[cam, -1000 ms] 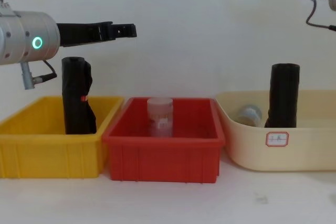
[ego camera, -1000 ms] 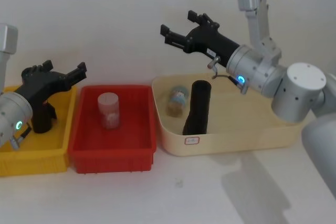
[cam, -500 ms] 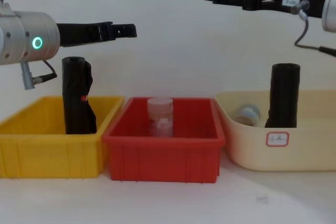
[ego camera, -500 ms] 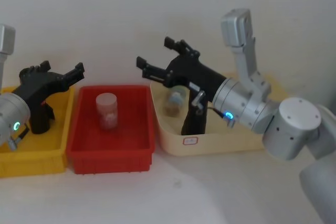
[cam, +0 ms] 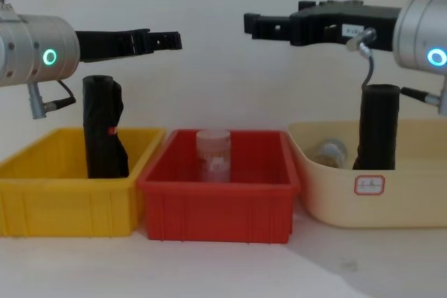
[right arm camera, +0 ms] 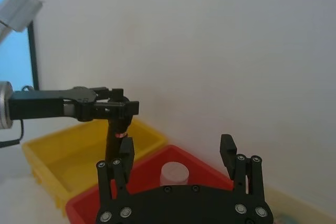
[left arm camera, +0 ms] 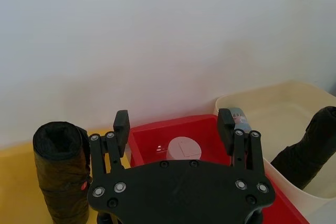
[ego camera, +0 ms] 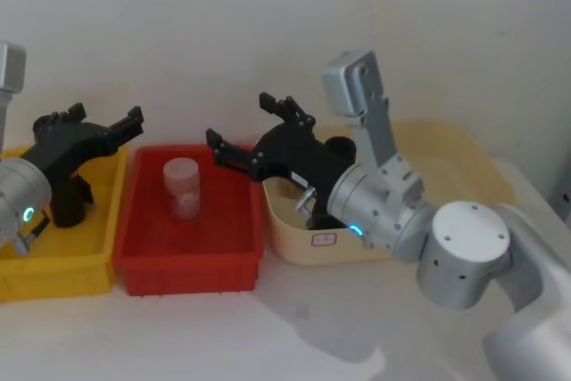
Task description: Pick up the garbage bag with the one hand and transfer it to the other hand.
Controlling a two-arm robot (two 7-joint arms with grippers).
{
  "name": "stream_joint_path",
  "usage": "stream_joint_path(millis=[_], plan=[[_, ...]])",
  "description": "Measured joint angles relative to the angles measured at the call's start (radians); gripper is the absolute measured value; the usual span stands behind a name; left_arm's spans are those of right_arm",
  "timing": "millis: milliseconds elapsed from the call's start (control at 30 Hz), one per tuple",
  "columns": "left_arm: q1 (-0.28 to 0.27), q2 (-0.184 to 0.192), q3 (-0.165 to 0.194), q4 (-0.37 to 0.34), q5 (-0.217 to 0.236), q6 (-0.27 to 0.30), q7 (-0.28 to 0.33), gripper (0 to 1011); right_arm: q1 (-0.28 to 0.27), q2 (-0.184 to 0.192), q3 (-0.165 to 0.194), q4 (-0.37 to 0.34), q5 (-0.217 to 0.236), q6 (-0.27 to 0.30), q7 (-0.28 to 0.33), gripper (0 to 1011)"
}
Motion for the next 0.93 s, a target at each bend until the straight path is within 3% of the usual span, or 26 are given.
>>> stream_joint_path(millis=[333,933], plan=[[0.000,0.000,0.000,0.000,0.000,0.000,0.000,1001,-0.021,-0.025,-0.032,-0.016,-0.073,0.038,-0.081,1004],[0.000,0.000,0.000,0.000,0.000,0.000,0.000,1001,-0.031,-0.039,-0.051,-0.023,-0.116,0.058,-0.122,1004]])
